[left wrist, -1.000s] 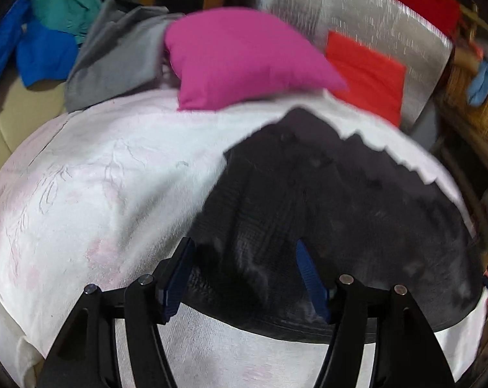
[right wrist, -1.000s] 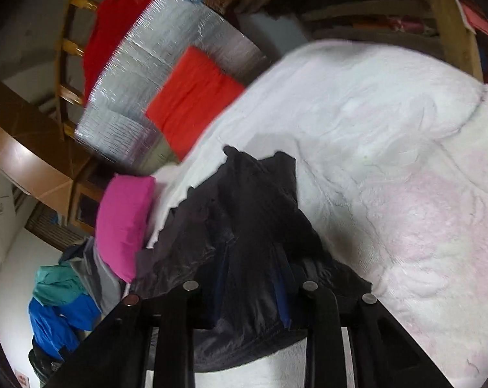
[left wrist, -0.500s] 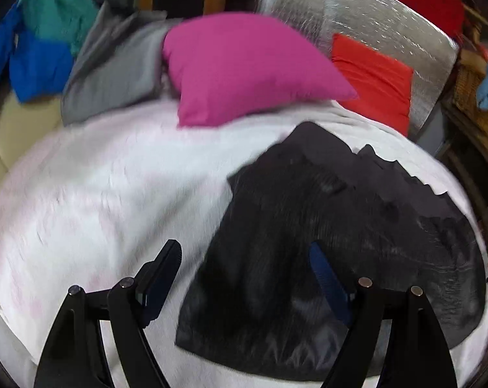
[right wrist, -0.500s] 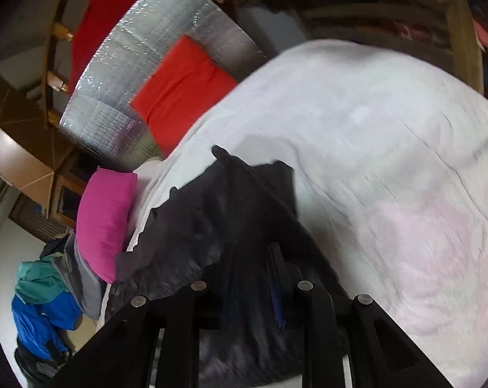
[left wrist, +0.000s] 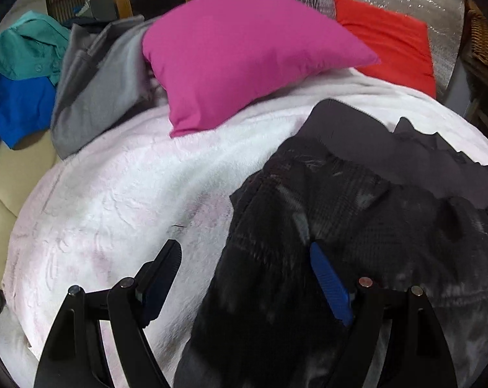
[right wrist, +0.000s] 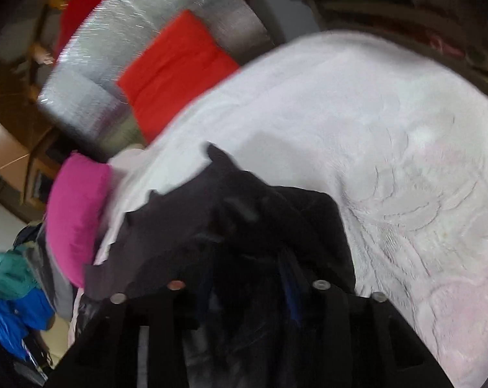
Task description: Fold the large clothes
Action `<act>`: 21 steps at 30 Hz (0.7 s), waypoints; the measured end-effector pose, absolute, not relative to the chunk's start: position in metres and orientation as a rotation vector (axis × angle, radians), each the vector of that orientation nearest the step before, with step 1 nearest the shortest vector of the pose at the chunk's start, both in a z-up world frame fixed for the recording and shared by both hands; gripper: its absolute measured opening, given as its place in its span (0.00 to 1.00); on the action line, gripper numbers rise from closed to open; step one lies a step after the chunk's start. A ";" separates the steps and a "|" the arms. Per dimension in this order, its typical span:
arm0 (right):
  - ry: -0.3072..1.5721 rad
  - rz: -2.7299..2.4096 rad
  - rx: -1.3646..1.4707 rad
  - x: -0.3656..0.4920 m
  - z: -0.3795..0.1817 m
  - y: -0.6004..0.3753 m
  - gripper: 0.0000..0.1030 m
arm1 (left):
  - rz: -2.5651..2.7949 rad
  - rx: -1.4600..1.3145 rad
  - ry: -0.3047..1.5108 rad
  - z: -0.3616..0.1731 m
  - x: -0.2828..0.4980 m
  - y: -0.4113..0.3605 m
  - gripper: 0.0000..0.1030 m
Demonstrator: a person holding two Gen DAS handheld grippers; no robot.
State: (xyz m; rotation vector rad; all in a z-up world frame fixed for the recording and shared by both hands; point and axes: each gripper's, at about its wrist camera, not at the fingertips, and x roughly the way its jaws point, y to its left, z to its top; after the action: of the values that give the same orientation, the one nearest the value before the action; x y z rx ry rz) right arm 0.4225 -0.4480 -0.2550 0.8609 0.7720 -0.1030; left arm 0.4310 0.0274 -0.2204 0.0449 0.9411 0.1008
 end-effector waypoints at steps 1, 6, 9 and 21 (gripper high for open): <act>0.784 -0.099 0.886 0.424 -0.258 -0.451 0.27 | 0.108 0.056 0.951 -0.223 0.434 0.026 0.85; 0.770 -0.095 0.873 0.412 -0.246 -0.451 0.29 | 0.113 0.065 0.959 -0.222 0.437 0.020 0.85; 0.746 -0.062 0.857 0.400 -0.234 -0.445 0.31 | 0.093 0.058 0.921 -0.207 0.422 0.017 0.85; 0.779 0.215 0.830 0.366 -0.224 -0.366 0.31 | -0.108 0.072 0.863 -0.192 0.370 -0.042 0.85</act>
State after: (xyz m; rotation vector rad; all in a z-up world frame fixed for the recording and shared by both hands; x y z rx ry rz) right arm 0.3662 -0.3665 -0.2244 0.8304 0.7787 0.2154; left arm 0.3701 -0.0420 -0.1922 0.0719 0.8629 -0.1082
